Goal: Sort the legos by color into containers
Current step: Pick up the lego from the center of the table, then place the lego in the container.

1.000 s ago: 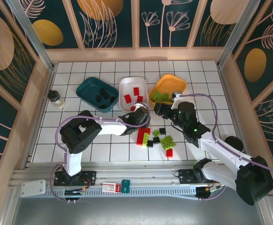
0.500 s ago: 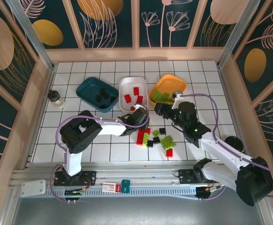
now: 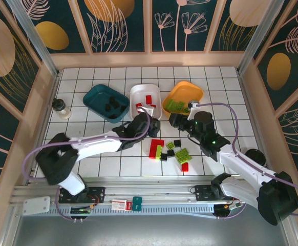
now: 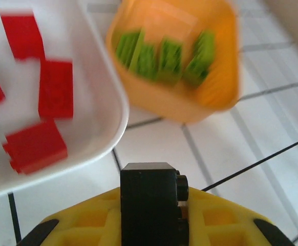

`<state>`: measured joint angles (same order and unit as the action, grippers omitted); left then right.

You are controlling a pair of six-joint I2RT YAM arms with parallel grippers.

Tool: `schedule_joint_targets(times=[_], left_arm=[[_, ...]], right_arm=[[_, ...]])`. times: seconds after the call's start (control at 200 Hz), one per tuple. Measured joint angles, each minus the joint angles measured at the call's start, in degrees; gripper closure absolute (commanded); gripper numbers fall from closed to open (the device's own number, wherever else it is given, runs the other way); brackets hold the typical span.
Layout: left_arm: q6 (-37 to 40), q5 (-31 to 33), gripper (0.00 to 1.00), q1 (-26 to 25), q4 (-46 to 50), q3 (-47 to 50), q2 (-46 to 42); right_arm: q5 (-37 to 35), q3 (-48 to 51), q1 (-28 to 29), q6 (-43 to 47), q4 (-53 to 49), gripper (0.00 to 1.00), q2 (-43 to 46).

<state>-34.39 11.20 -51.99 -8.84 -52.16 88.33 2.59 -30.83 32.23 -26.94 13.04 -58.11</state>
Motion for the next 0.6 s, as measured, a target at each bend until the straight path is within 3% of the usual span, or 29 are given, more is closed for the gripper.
schedule_joint_targets(times=[0.085,0.18,0.275,0.405,0.485,0.601], left_arm=[[-0.3,0.2,0.79,3.9,0.5,0.0,-5.8],[-0.9,1.0,0.79,13.7,0.6,0.7,-9.6],[-1.9,2.0,0.79,23.2,1.1,1.9,-10.0],[-3.0,1.1,0.77,30.9,2.0,2.5,-7.1],[-3.7,-0.1,0.7,33.7,2.0,2.3,-3.8],[-5.0,-1.8,0.49,36.0,2.9,0.2,1.9]], right_arm=[[0.0,0.0,0.0,0.0,0.0,0.39,0.0],[0.1,0.0,0.0,0.0,0.0,0.39,0.0],[0.4,0.0,0.0,0.0,0.0,0.39,0.0],[0.5,0.0,0.0,0.0,0.0,0.39,0.0],[0.8,0.2,0.1,0.0,-0.3,0.39,0.0],[1.6,0.5,0.9,0.2,-1.4,0.37,0.0]])
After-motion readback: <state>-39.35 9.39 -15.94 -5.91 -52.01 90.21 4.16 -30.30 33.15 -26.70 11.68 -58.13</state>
